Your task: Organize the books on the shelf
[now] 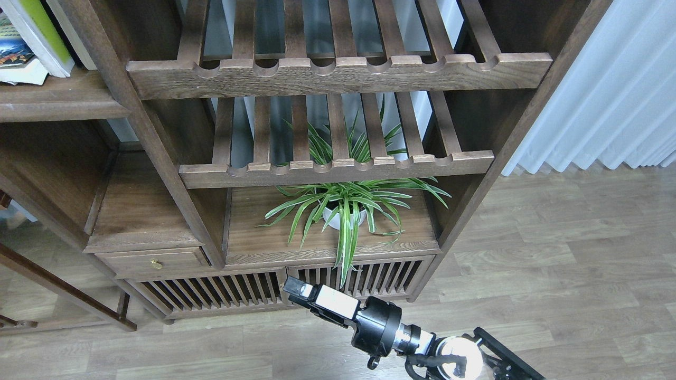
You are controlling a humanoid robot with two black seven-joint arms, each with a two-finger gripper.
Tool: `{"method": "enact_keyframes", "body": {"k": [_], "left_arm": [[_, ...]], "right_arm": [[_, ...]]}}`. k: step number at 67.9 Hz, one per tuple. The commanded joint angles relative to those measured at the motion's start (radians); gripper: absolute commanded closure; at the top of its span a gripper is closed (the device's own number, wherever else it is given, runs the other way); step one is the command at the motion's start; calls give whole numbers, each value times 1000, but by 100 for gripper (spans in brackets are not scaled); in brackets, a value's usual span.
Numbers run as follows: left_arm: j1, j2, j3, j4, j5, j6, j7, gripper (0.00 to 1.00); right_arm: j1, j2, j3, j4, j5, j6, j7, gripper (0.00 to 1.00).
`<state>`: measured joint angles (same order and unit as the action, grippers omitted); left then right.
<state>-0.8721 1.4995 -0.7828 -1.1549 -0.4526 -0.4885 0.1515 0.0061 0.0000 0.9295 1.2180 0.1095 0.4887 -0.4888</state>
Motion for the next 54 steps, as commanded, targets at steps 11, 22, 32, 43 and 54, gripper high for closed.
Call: {"method": "enact_keyframes", "body": {"k": [11,22,32,43,54], "left_arm": [[-165,-142,71,9,45,0,49,99],[-214,-177,71,11,45,0,79,99],[-243,-174,71,27,45,0,80,99],[-298,-174,73,43,45,0,117,99],[-309,-176,73,52,40,0,126,99]], "right_arm": [[-11,0,2,3,-7,0,0,1],[-20,0,17,6,-11,0,0,1],[-25,0,29,6,-17,0,0,1],[-25,0,28,6,-17,0,0,1],[-25,0,28,5,-19,0,0,1]]}}
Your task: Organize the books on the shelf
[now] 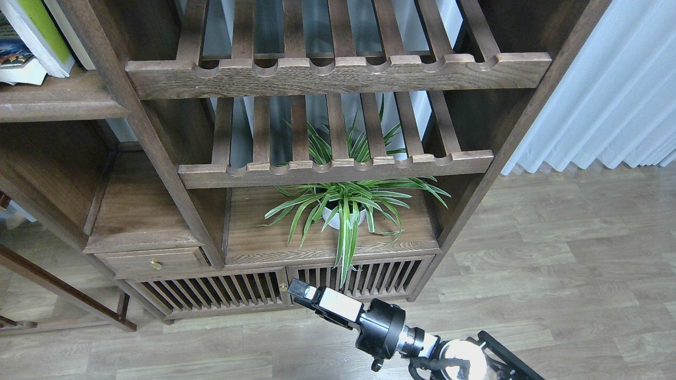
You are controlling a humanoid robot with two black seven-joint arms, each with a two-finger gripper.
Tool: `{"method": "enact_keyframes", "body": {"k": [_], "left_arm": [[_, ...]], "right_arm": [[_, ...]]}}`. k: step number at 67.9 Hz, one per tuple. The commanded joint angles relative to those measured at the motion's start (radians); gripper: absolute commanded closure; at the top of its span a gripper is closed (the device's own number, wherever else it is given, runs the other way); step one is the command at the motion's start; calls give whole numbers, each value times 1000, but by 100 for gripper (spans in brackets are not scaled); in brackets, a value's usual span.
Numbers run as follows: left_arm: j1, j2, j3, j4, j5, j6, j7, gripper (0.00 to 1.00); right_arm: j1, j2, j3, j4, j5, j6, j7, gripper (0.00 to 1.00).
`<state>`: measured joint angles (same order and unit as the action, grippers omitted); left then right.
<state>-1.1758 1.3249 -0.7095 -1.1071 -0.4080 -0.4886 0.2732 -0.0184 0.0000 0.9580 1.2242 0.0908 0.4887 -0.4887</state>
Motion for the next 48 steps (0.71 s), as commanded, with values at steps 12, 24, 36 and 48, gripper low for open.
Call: {"method": "enact_keyframes", "body": {"k": [12,24,36,48], "left_arm": [[-5,-1,1,19,0,0,7,99],[-2,-3,4,52,2,0,30,99],[-1,-13,19,84,2,0,34,99],[1,-30,22,122,3,0,37,99]], "right_arm": [[0,0,-1,-2,0,0,0,1],[-9,0,1,-2,-2,0,0,1],[-14,0,1,-2,-2,0,0,1],[-14,0,1,-2,-2,0,0,1]]}}
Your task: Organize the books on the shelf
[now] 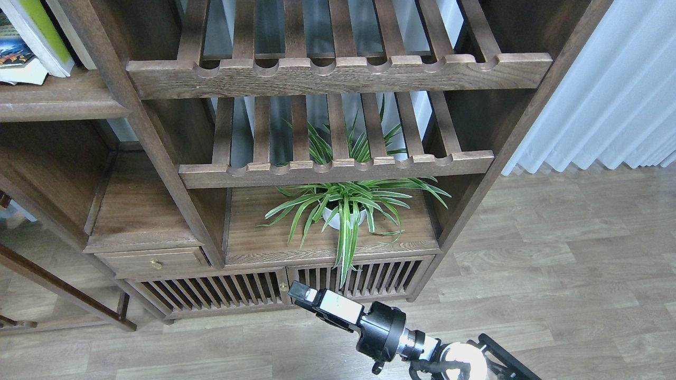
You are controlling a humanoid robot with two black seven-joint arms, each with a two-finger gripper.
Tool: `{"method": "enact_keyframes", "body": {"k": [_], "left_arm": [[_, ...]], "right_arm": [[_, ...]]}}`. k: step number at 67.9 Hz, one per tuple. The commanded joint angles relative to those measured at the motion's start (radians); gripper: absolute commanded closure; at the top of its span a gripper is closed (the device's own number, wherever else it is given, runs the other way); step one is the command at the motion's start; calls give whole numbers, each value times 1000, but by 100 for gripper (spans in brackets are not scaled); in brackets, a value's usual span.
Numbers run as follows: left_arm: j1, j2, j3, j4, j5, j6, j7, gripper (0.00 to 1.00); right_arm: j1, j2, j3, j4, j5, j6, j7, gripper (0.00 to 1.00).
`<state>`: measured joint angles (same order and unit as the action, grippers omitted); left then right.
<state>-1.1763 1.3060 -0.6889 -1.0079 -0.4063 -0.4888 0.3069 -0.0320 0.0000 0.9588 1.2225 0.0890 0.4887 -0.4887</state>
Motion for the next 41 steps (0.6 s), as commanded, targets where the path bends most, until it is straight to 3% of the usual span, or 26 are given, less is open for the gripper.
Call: {"method": "enact_keyframes", "body": {"k": [1,23,41], "left_arm": [[1,-13,2,25,1,0,3,99],[1,-114,2,144,43,0,6,99],[-5,-205,2,247,54,0,41,99]], "right_arm": [[0,0,0,0,-2,0,0,1],[-2,0,2,0,-12,0,0,1],[-2,0,3,0,-12,0,0,1]]}}
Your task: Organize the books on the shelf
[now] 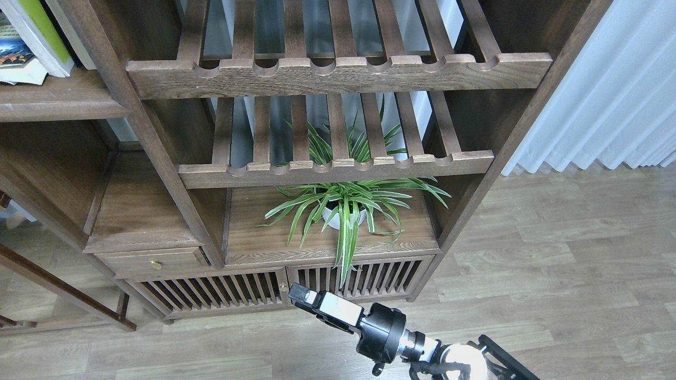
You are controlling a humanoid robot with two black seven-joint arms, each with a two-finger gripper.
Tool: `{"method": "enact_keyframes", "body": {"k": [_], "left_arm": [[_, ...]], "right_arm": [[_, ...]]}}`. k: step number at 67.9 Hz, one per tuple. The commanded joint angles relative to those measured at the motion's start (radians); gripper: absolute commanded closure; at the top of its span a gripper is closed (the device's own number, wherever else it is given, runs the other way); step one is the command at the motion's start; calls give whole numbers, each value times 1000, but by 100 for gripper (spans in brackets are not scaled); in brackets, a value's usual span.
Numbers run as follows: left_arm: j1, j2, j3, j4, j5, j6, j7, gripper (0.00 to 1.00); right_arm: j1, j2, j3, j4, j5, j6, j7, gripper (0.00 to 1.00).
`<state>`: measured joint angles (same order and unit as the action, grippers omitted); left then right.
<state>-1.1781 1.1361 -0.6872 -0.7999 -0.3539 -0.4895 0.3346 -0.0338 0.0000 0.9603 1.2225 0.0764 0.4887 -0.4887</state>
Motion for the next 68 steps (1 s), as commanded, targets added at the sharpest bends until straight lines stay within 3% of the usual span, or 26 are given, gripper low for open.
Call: {"method": "enact_keyframes", "body": {"k": [1,26,68], "left_arm": [[-5,-38,0,42,1,1,15,99],[-22,-116,0,126,1,1,27,99],[-55,-142,2,48,4,1,81,99]], "right_arm": [[0,0,2,0,-1,0,0,1],[0,0,8,0,-1,0,0,1],[-8,0,8,0,-1,0,0,1]]}}
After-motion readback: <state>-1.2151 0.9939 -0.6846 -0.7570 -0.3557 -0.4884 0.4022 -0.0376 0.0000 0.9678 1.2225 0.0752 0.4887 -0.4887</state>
